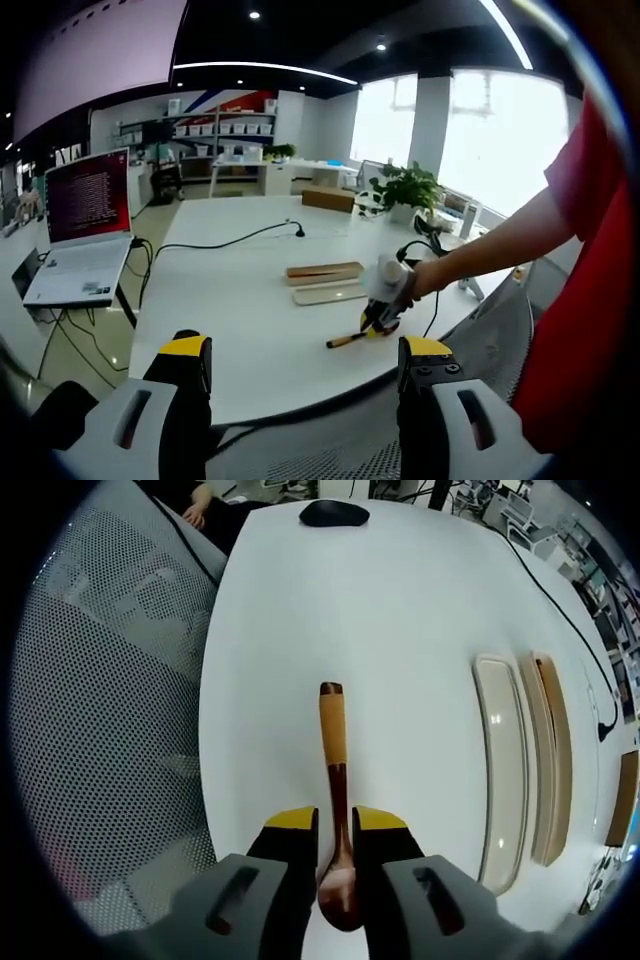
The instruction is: Arrange the utensils inside the cutlery case until each visible utensil rests in its matching compartment.
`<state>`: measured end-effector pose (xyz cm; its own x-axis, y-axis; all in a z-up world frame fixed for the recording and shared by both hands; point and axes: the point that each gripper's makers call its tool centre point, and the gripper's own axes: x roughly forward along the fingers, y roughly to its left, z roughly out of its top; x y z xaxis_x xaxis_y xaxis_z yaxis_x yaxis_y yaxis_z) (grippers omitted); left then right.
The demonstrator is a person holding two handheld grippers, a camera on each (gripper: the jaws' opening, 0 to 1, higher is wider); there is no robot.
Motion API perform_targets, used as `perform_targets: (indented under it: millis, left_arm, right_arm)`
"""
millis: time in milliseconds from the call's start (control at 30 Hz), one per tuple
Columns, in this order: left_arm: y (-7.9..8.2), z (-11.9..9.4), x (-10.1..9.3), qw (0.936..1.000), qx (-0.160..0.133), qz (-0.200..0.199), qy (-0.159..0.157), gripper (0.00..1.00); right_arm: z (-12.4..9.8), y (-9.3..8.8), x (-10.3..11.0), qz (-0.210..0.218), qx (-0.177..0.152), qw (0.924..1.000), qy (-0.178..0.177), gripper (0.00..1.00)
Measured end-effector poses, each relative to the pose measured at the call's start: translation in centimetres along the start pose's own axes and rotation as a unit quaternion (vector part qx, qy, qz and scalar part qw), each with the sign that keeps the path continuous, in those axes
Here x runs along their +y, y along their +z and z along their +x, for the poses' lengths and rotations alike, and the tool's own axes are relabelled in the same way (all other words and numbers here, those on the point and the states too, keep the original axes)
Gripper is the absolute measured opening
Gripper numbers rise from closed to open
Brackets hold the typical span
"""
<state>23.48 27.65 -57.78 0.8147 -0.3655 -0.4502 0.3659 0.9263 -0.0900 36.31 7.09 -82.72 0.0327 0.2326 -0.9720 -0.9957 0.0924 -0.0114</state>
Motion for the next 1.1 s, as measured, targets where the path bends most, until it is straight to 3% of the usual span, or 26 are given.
perform_targets:
  millis: [233,400,867,1100]
  left_arm:
    - [-0.04,-0.24,0.12,0.9999,-0.004,-0.014,0.002,0.78]
    - [-0.04,-0.21,0.23,0.9999,-0.003,-0.011,0.004,0.78]
    - [0.29,0.04,-0.18,1.0,-0.002,-0.001,-0.005,0.78]
    - [0.33,0.06,-0.26,1.0,0.001,0.003,-0.009,0.78]
  right_arm:
    - [0.39,-0.07,0.17,0.01,0.004,0.9999,-0.003,0.07]
    - [0.49,0.05,0.14,0.005,-0.001,1.0,-0.008,0.02]
    - [0.56,0.09,0.08,0.002,-0.018,0.9998,-0.003,0.01]
    - [0.45,0.01,0.09,-0.001,-0.002,1.0,-0.002,0.01]
